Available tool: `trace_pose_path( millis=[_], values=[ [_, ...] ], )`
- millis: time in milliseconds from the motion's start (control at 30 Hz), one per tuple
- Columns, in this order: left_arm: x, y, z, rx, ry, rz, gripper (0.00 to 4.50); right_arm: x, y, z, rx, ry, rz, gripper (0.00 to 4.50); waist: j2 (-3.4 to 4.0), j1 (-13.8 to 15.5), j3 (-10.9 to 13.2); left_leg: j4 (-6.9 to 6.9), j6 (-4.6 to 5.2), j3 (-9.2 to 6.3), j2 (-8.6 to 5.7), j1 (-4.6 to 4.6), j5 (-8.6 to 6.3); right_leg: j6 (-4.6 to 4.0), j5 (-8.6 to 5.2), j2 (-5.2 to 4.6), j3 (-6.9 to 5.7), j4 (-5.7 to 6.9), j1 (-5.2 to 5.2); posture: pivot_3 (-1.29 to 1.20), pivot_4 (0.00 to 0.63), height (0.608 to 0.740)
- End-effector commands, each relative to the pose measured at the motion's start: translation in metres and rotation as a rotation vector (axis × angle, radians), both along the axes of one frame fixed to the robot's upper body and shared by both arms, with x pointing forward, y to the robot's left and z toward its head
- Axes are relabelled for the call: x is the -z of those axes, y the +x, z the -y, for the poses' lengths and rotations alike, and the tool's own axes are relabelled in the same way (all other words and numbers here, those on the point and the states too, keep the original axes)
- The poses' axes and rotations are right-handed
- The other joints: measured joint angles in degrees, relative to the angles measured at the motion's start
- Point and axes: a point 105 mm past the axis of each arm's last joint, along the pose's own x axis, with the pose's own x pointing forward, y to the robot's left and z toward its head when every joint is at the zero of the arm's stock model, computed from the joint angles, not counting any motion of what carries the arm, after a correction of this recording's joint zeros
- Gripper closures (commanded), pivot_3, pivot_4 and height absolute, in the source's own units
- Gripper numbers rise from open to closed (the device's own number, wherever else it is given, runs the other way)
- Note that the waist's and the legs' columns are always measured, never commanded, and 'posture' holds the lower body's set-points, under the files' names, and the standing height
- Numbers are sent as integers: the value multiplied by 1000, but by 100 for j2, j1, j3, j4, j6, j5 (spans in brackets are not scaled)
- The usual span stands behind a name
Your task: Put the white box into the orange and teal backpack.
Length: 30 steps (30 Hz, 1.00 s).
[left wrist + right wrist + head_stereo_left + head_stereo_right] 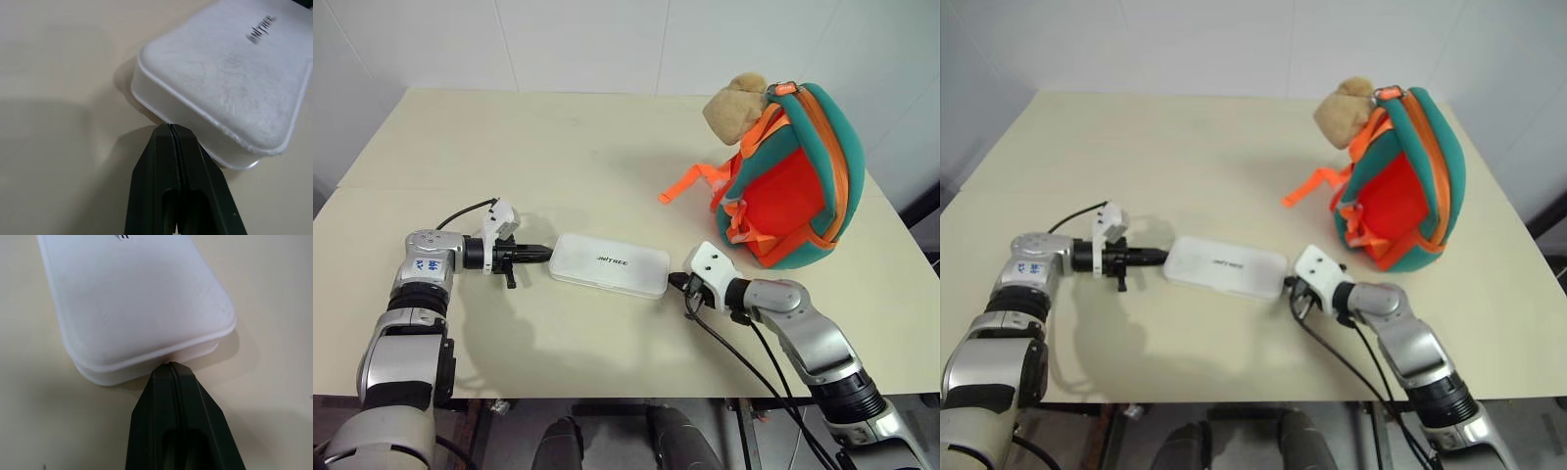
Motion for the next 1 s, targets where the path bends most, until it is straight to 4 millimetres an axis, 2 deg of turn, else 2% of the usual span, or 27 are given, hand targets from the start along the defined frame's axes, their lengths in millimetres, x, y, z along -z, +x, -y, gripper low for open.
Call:
trace_pose_path(
  millis=[33,200,400,567,733,867,967,1000],
  values=[
    [9,-21,22,161,10,-69,4475,-16,-21,-17,-164,26,23,4500,0,-3,0,-2,0,0,0,1,0,-1,-2,0,0,0,0,0,150,740],
    [14,-44,30,223,38,-113,4475,-17,-36,-13,-228,23,-10,4500,0,-7,0,0,0,-5,0,1,0,-1,-3,0,0,2,1,0,150,740],
    [16,-57,30,220,49,-135,4475,-16,-35,-11,-230,15,9,4500,0,-27,0,7,1,-6,0,8,1,-2,-3,-1,0,7,5,0,150,740],
    [24,-52,4,93,117,-142,4475,-17,-28,-7,-207,11,33,4500,0,-36,0,8,1,-6,0,8,1,-3,-3,-1,0,6,4,0,150,740],
    [21,-46,-17,-7,186,-132,4475,-15,-23,-5,-198,2,39,4500,0,-37,0,8,4,-6,0,14,3,-8,-5,-1,0,9,6,0,150,740],
    [17,-49,-25,-22,193,-143,4475,-14,-21,-5,-201,5,38,4500,0,-49,0,7,12,-4,0,18,10,-11,-3,-1,0,9,6,0,150,740],
    [15,-54,-30,-39,195,-168,4475,-14,-20,-5,-201,7,39,4500,0,-62,0,7,11,-4,1,19,13,-85,-42,0,1,10,6,0,150,740],
    [14,-56,-31,-44,197,-179,4475,-14,-19,-6,-202,10,41,4500,0,-62,0,6,11,-3,1,18,13,-86,-43,0,1,10,6,0,150,740]
  ],
)
